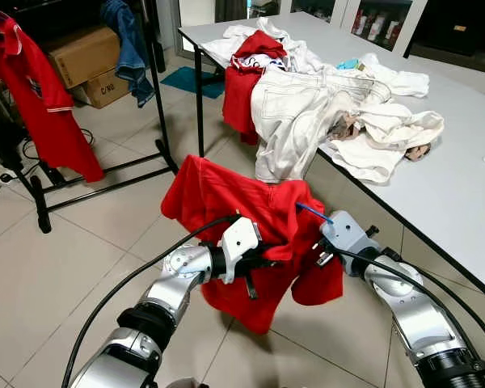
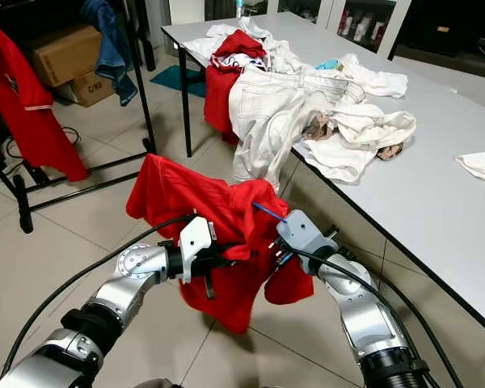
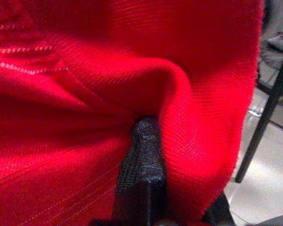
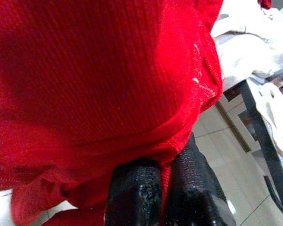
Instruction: Hang hanger
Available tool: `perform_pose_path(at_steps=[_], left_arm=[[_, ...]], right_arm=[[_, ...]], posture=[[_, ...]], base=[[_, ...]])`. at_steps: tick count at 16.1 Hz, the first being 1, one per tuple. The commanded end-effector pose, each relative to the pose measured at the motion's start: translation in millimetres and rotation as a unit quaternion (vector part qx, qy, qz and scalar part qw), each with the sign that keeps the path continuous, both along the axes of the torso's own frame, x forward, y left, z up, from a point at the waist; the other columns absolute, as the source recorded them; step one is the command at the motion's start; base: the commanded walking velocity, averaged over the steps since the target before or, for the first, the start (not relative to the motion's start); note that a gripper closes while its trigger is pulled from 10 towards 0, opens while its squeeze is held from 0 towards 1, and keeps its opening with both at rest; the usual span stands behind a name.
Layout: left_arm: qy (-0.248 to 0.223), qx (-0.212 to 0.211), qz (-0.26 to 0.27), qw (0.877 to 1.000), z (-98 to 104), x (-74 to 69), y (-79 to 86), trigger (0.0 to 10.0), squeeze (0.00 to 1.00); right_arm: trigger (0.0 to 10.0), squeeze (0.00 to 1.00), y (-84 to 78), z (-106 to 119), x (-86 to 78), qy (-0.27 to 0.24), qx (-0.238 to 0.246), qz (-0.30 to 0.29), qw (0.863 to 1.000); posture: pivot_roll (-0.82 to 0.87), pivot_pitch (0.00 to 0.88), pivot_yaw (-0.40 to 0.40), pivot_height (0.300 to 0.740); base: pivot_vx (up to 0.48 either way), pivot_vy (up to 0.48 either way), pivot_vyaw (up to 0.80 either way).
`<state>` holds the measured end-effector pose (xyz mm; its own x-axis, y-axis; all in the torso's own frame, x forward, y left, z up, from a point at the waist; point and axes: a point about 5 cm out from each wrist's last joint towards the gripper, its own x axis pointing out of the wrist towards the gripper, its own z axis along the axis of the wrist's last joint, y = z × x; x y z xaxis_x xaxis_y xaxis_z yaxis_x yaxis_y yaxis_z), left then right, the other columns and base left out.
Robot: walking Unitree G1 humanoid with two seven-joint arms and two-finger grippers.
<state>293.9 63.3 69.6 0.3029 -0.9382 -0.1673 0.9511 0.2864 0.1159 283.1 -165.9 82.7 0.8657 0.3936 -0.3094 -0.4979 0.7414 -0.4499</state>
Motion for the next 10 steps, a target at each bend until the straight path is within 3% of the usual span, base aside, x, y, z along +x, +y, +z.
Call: perform_pose_path(at_steps=[1, 4, 5, 6, 7, 10], left_arm=[[-0.002, 0.010, 0.012, 1.000, 0, 3.6, 0.2, 10.0, 0.00], [-0.008, 0.004, 0.054, 0.999, 0, 8.4, 3.8, 10.0, 0.00], [-0.007, -0.005, 0.077, 0.997, 2, 11.8, 7.1, 10.0, 0.13], [-0.005, -0.013, 0.086, 0.996, 3, 13.4, 8.7, 10.0, 0.61], [-0.004, -0.014, 0.086, 0.996, 3, 13.6, 8.8, 10.0, 1.00], [-0.026, 0.004, 0.103, 0.994, 3, 15.7, 7.0, 10.0, 1.00]], right_arm=[[10.0, 0.00, -3.7, 10, 1.1, -0.031, 0.005, -0.002, 1.000], [10.0, 0.00, -5.4, 12, -0.2, -0.042, 0.026, -0.015, 0.999], [10.0, 0.00, -5.6, 11, -1.5, -0.044, 0.033, -0.020, 0.998], [10.0, 0.00, -6.2, 10, -2.6, -0.047, 0.040, -0.025, 0.998], [10.0, 0.00, -7.4, 9, -3.2, -0.049, 0.044, -0.028, 0.997], [10.0, 0.00, -10.6, 6, -6.2, -0.065, 0.055, -0.025, 0.996]], posture=[[-0.05, 0.000, 0.002, 0.740], [-0.05, 0.000, 0.001, 0.740], [-0.06, 0.000, 0.005, 0.740], [-0.06, 0.000, 0.005, 0.740], [-0.06, 0.000, 0.005, 0.740], [-0.06, 0.000, 0.003, 0.740]], base=[[0.000, 0.000, 0.00], [0.000, 0.000, 0.00], [0.000, 0.000, 0.00], [0.000, 0.000, 0.00], [0.000, 0.000, 0.00], [0.000, 0.000, 0.00]])
